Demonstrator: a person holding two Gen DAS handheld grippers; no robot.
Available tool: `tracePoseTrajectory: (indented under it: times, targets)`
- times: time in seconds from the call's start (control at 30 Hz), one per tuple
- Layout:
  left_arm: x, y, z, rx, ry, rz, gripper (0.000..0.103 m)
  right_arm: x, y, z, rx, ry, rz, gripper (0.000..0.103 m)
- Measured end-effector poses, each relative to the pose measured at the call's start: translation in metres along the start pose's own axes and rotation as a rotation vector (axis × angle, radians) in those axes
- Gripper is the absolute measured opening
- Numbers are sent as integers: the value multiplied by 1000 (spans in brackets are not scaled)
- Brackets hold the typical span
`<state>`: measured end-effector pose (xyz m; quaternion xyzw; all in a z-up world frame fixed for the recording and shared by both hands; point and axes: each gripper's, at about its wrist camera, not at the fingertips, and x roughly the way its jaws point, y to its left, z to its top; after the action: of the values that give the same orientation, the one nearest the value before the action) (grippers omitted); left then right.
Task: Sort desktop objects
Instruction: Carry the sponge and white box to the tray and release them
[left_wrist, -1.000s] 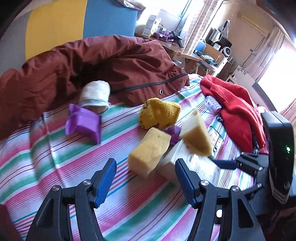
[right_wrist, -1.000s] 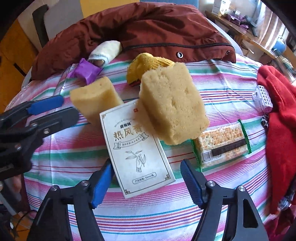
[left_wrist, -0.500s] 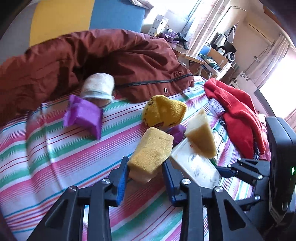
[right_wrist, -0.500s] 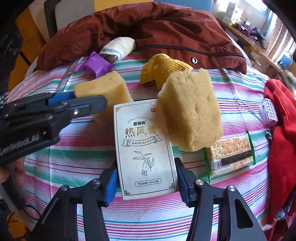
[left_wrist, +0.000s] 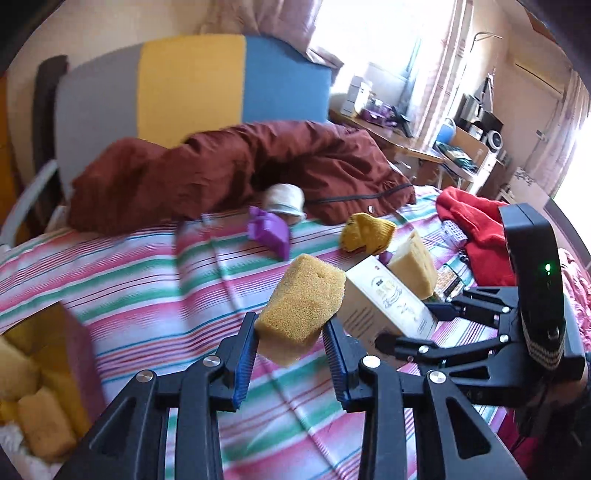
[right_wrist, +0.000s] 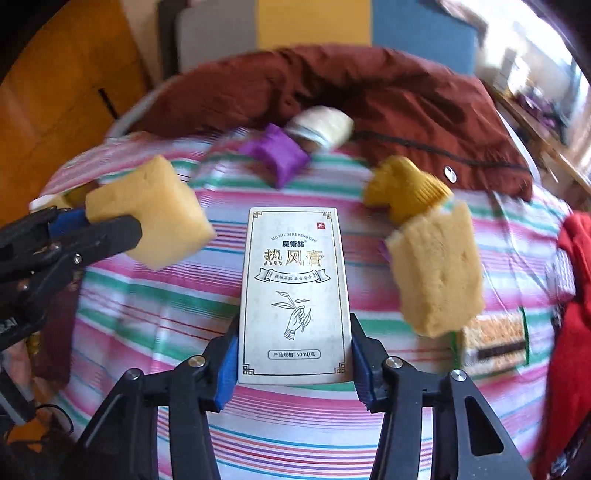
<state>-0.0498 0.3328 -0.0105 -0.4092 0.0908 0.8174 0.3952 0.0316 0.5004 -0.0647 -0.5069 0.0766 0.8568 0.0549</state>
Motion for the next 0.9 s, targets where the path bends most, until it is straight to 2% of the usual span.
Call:
tracePoseTrajectory:
  times: [0.27, 0.43, 0.63, 0.9]
  targets:
    - [-55, 29, -26, -39, -69, 132, 35, -4, 42, -2, -94, -13, 15, 51]
    - [-84, 57, -42, -78, -100, 214, 35, -10, 62, 0, -92, -37, 71, 51]
    - [-115, 94, -65, -140, -126, 308, 35, -18, 107, 5, -121, -59, 117, 51]
    - [-138, 143, -90, -247, -130, 370, 35, -25, 179, 25, -157, -99, 216, 51]
